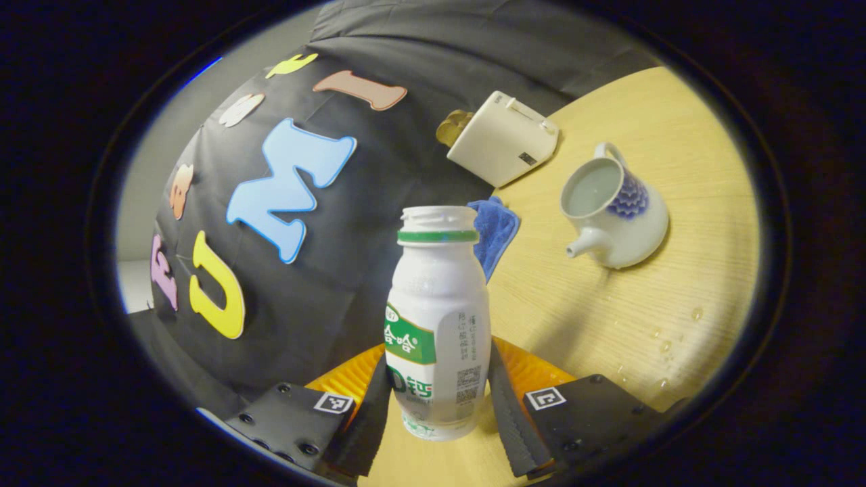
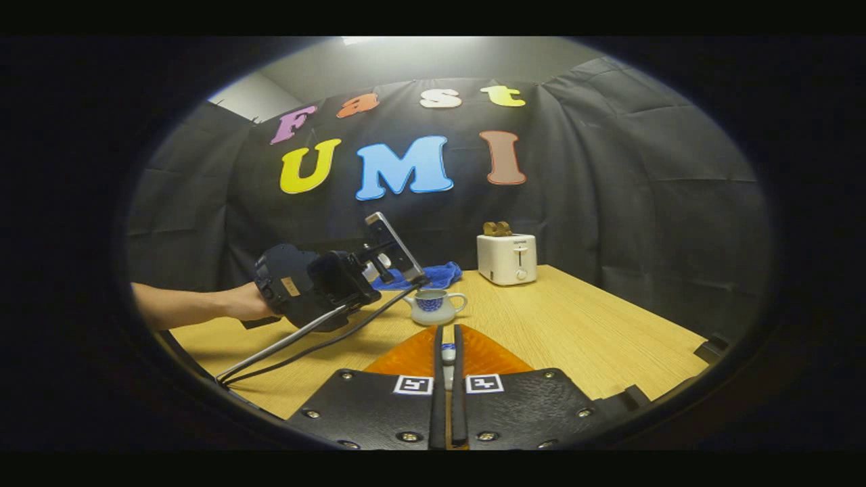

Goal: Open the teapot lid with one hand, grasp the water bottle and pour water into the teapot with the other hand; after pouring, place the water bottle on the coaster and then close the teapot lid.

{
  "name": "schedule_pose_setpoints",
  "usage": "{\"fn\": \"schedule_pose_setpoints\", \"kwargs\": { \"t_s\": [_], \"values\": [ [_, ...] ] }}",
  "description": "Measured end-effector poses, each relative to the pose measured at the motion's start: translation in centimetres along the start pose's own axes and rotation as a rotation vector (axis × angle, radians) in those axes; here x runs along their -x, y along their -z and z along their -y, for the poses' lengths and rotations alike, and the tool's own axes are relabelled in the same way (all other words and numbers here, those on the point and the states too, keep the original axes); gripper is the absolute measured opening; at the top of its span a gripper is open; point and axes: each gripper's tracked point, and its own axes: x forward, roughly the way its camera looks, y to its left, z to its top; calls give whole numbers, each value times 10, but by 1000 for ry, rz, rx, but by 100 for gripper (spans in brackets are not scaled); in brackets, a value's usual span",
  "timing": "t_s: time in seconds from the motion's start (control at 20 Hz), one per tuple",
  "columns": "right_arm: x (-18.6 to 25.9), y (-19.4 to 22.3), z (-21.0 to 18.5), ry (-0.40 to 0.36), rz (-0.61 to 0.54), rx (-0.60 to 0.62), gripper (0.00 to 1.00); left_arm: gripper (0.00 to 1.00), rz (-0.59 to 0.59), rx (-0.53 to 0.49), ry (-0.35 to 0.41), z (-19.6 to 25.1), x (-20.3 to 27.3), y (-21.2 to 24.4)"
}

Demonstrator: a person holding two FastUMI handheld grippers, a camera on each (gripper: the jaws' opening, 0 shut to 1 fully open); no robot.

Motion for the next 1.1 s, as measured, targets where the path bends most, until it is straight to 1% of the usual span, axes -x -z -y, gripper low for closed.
{"fn": "schedule_pose_setpoints", "kwargs": {
  "t_s": [0.05, 0.1, 0.25, 0.35, 0.4, 0.45, 0.5, 0.55, 0.75, 0.8, 1.0, 1.05, 1.1],
  "values": [
    [0, 1, 0, -1, -3, -6, 4, 77, -3, -21, 2, 3, 1, -3],
    [0, 2, 1, -1, -4, -9, 3, 77, -6, -49, 3, 4, 0, -3],
    [-1, 2, 3, 0, -6, -10, 4, 84, 8, -121, -7, 5, -2, -13],
    [0, 1, 6, -1, -4, -22, 4, 84, 14, -147, -5, 7, -2, -17],
    [-1, 2, 7, 0, -4, -25, 0, 84, 14, -162, -2, 8, -2, -18],
    [-1, 2, 9, 4, -4, -23, 3, 84, 15, -176, -1, 9, -3, -20],
    [-1, 2, 10, 4, -2, -22, 0, 84, 17, -189, -3, 9, -5, -21],
    [-2, 2, 10, 5, -3, -23, 4, 84, 17, -199, -3, 9, -5, -23],
    [-4, 5, 13, 3, -7, -33, 3, 84, 21, -245, -4, 8, -5, -29],
    [-3, 5, 15, 5, -6, -36, 0, 84, 26, -256, -8, 7, -4, -31],
    [-2, 3, 19, 12, 3, -40, 0, 84, 31, -298, -2, 9, -3, -36],
    [-2, 2, 20, 14, 4, -42, 0, 77, 31, -313, -2, 10, -3, -38],
    [-1, 3, 21, 15, 5, -45, 4, 77, 30, -327, -5, 9, -2, -39]
  ]
}}
